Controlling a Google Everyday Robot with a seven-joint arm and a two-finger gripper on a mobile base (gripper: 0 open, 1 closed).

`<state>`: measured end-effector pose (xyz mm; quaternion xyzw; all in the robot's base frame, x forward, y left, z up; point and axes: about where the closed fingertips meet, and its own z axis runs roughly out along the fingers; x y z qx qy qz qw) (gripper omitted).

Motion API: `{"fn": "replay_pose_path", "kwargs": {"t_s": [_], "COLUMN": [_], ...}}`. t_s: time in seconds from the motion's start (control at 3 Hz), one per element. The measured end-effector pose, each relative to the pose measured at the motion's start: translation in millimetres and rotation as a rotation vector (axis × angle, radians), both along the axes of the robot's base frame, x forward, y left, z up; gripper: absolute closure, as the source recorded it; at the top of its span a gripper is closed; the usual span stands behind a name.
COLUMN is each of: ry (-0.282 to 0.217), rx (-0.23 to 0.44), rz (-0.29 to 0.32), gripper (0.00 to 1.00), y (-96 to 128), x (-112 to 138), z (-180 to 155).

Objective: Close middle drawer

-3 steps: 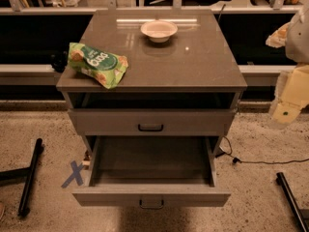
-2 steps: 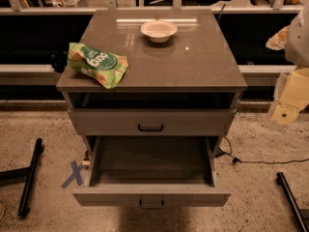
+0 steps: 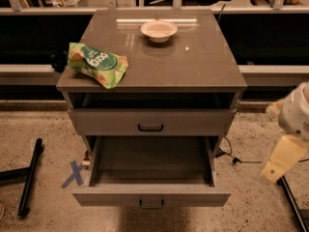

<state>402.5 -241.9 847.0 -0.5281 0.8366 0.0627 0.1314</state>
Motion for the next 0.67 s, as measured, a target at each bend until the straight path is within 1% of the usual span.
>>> {"fn": "replay_pose_path", "kwargs": {"t_s": [0.33, 0.67], "ry": [0.065, 0.061], "rx": [0.004, 0.009], "rz": [-0.011, -0.019], "gripper": [0.00, 0.00], "y": [-2.0, -2.4], "x": [-16.8, -17.2], "z": [-32.6, -32.6]}}
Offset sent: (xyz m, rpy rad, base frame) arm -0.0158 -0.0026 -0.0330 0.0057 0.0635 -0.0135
